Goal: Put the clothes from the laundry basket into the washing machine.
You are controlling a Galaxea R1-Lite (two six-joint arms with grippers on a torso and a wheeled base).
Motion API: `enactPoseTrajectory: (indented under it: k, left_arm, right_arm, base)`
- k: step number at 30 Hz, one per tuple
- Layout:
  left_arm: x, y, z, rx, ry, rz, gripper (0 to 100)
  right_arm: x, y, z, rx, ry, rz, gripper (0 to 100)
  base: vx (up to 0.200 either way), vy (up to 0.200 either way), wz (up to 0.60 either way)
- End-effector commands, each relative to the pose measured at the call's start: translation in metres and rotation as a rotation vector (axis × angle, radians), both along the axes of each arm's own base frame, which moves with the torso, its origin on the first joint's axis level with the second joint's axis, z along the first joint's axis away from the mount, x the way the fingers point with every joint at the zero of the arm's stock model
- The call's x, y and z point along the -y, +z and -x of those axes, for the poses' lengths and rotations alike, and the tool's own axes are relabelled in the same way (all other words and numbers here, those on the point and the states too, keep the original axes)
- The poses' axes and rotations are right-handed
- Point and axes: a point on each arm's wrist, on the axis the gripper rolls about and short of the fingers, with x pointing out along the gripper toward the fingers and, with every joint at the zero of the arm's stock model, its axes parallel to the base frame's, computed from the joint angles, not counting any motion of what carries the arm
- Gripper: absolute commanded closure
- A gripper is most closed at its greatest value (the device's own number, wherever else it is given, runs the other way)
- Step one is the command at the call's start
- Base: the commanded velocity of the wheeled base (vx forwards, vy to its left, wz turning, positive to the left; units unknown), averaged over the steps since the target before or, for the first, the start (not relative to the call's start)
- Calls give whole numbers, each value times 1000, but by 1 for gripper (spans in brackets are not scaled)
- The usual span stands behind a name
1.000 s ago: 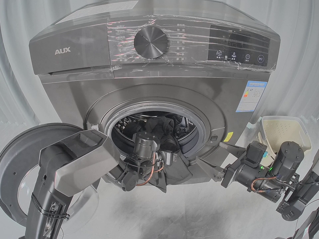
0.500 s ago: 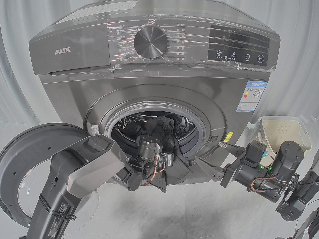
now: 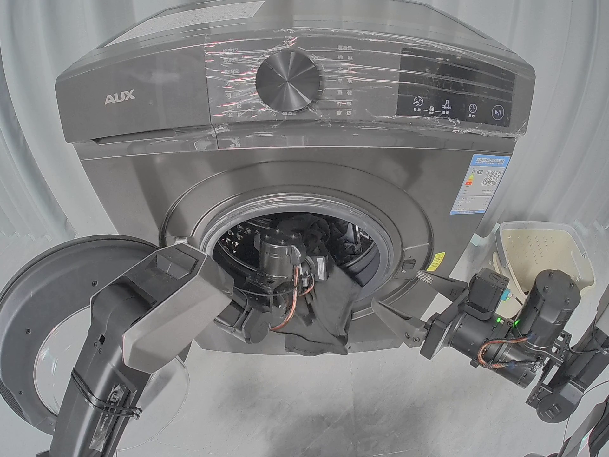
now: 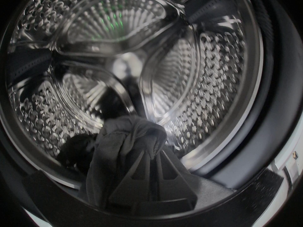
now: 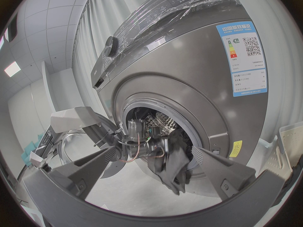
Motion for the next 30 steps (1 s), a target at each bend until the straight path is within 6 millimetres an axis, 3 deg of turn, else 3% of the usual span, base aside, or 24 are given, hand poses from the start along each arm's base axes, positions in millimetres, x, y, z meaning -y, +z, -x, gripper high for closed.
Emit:
enactPoseTrajectory:
  k: [1, 10, 11, 17, 22, 27, 30]
  left_arm:
    - [-6, -2, -33, 105, 123, 48, 100]
    - [-11, -1, -40, 134, 139, 70, 100]
    - [-11, 0, -40, 134, 139, 72, 0]
    - [-6, 10, -35, 166, 128, 114, 0]
    - [-10, 29, -8, 99, 88, 79, 0]
    - [-13, 24, 24, -36, -17, 6, 0]
    - [-14, 6, 38, -119, -57, -41, 0]
  right_arm:
    - [0, 0, 0, -1, 0, 1, 0]
    - [0, 0, 1, 1, 1, 0, 0]
    - [0, 0, 1, 1, 1, 0, 0]
    - [0, 0, 1, 2, 0, 1, 0]
    - [1, 0, 1, 0, 1, 2, 0]
    - [-1, 0, 2, -1, 6, 1, 0]
    - [-2, 0, 3, -2, 12, -3, 0]
  base:
    - [0, 0, 0]
    - [0, 0, 0]
    - [0, 0, 0]
    - [0, 0, 0]
    - [0, 0, 0]
    - [0, 0, 0]
    - [0, 0, 0]
